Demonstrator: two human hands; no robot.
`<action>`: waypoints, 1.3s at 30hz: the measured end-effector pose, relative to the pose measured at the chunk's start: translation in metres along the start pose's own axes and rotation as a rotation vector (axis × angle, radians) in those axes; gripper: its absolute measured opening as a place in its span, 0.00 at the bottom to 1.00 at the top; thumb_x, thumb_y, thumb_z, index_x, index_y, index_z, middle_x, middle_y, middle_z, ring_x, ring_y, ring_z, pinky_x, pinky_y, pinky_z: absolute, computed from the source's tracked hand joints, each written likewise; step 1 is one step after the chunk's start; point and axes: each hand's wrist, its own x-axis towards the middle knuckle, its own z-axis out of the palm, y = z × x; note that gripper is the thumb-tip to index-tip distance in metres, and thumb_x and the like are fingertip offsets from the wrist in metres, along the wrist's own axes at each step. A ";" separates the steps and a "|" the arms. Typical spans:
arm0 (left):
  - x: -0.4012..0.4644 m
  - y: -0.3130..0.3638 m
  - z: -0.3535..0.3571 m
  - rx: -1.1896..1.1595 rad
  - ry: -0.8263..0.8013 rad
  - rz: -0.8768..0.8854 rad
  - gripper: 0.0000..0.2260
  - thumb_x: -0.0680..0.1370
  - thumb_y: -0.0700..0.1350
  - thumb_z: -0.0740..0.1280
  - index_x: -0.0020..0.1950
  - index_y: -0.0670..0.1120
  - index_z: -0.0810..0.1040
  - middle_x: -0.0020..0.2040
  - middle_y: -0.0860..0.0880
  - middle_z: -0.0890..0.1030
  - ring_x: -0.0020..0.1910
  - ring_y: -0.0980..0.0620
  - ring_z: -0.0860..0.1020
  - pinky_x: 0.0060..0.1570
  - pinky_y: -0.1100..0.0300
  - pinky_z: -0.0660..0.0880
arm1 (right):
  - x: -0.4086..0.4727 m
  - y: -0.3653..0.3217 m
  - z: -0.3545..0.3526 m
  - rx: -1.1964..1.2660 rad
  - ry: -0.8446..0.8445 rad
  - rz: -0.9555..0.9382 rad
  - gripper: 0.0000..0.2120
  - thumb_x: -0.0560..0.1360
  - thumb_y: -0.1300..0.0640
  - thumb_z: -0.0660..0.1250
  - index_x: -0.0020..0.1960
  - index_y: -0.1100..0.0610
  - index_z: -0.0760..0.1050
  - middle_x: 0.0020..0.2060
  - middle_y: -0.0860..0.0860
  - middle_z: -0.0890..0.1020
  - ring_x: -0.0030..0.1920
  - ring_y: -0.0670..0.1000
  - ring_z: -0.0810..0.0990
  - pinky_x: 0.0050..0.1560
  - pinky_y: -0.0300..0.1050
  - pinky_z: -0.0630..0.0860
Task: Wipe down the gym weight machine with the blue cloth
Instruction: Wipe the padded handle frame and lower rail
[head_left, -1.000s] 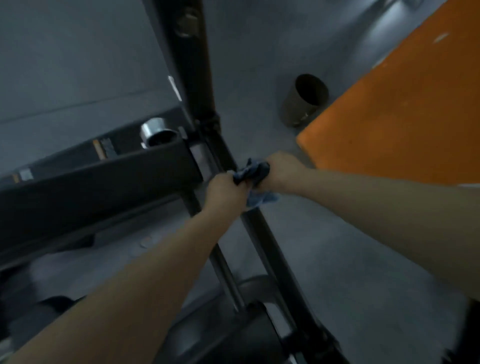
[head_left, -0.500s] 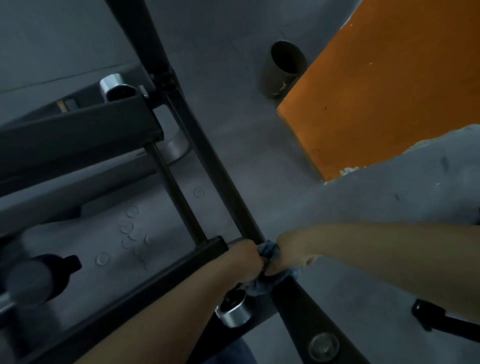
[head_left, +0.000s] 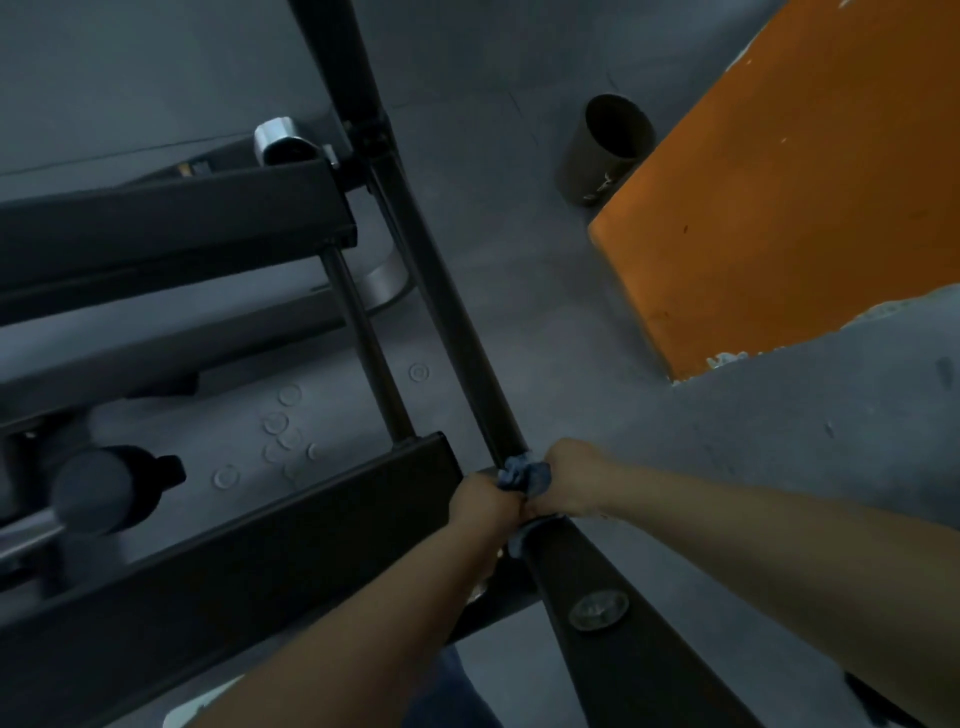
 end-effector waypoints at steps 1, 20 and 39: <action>-0.002 -0.001 -0.001 0.008 -0.001 0.028 0.10 0.77 0.38 0.62 0.55 0.35 0.77 0.53 0.33 0.79 0.54 0.37 0.78 0.55 0.48 0.74 | -0.003 0.002 -0.001 -0.020 0.035 -0.031 0.20 0.69 0.49 0.74 0.32 0.53 0.64 0.29 0.48 0.69 0.31 0.45 0.70 0.28 0.31 0.65; -0.025 -0.012 -0.008 0.116 0.036 0.243 0.24 0.78 0.34 0.60 0.73 0.47 0.64 0.68 0.45 0.72 0.66 0.48 0.70 0.60 0.62 0.66 | 0.036 -0.031 0.016 -0.378 0.162 0.073 0.18 0.76 0.54 0.67 0.62 0.63 0.72 0.57 0.57 0.78 0.57 0.55 0.78 0.52 0.43 0.74; -0.005 -0.011 -0.012 0.093 -0.125 0.001 0.14 0.79 0.36 0.56 0.65 0.41 0.70 0.58 0.39 0.76 0.57 0.42 0.77 0.54 0.53 0.76 | 0.017 -0.039 0.002 -0.106 -0.209 0.200 0.23 0.82 0.52 0.53 0.75 0.58 0.55 0.71 0.58 0.64 0.69 0.58 0.67 0.61 0.49 0.69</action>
